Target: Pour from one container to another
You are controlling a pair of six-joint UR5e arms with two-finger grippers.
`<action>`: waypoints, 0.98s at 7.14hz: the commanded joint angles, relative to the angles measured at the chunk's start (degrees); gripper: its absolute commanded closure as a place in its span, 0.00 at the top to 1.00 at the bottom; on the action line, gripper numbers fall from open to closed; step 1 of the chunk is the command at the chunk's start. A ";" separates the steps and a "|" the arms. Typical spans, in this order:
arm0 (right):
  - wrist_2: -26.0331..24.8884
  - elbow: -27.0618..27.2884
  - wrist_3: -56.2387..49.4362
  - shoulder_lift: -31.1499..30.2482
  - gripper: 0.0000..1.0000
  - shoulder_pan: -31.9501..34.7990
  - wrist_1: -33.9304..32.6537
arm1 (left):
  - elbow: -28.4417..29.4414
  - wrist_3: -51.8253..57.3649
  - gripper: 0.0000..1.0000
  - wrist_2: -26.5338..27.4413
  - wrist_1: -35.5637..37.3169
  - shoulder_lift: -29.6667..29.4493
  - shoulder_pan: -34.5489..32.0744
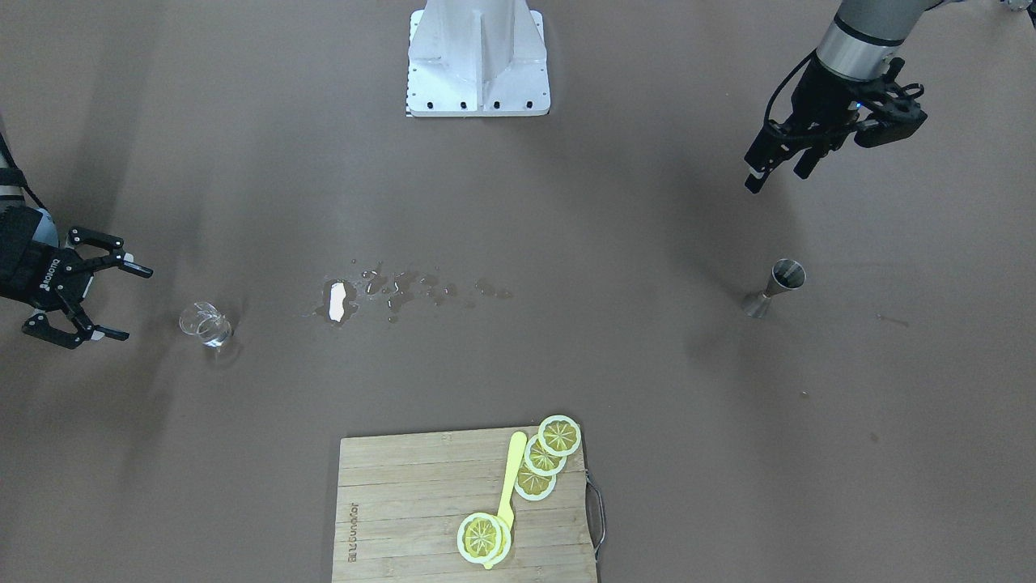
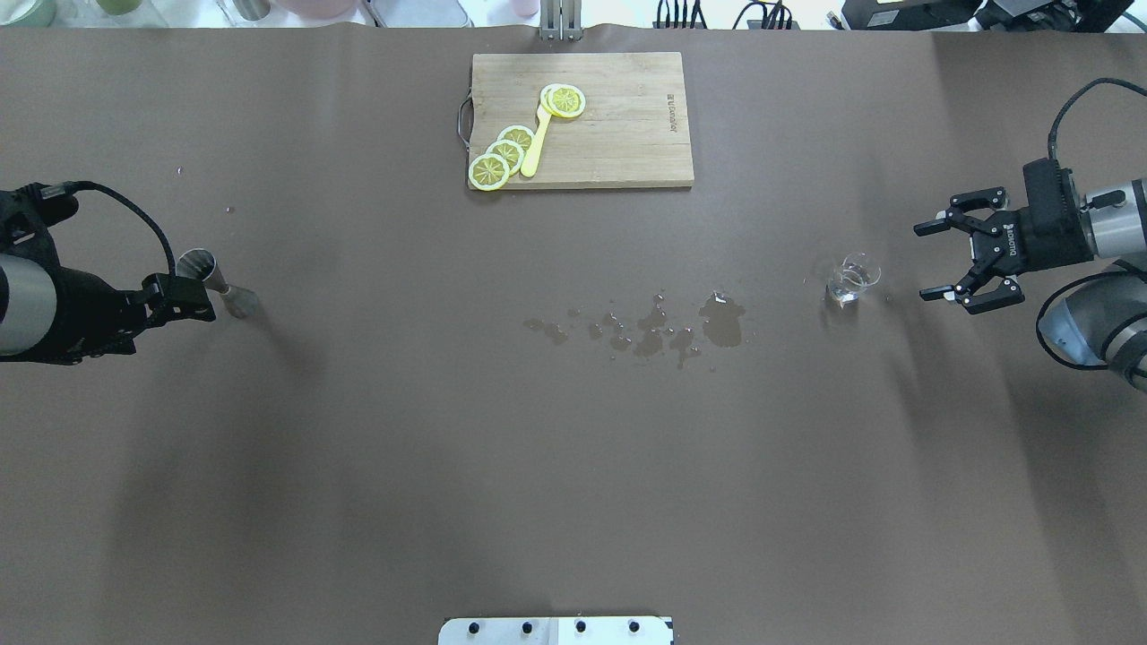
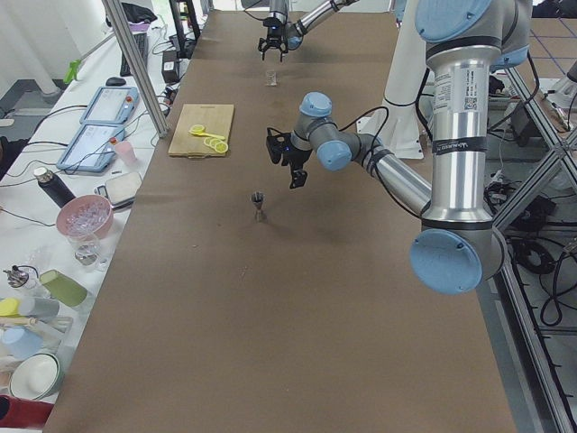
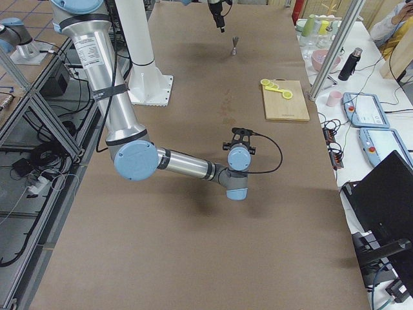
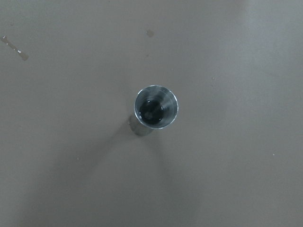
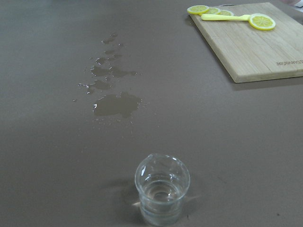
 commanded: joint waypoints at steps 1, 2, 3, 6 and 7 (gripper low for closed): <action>-1.09 -1.34 -0.27 0.62 0.99 -1.35 -0.07 | -2.05 -5.44 0.98 13.30 0.14 1.41 9.35; -2.49 -1.52 -0.27 0.62 0.99 -2.40 -0.07 | -2.66 -5.55 0.98 18.32 0.14 1.85 10.26; -3.72 -1.52 -0.27 0.70 0.99 -3.20 -0.16 | -3.80 -5.46 0.98 19.24 0.40 2.46 10.79; -6.81 -1.61 -0.36 1.06 0.98 -5.40 0.02 | -3.55 -7.29 0.98 42.41 0.67 8.62 23.25; -7.07 -1.70 -0.36 1.06 0.98 -5.40 0.63 | -2.33 -8.79 0.98 43.06 0.58 8.19 23.53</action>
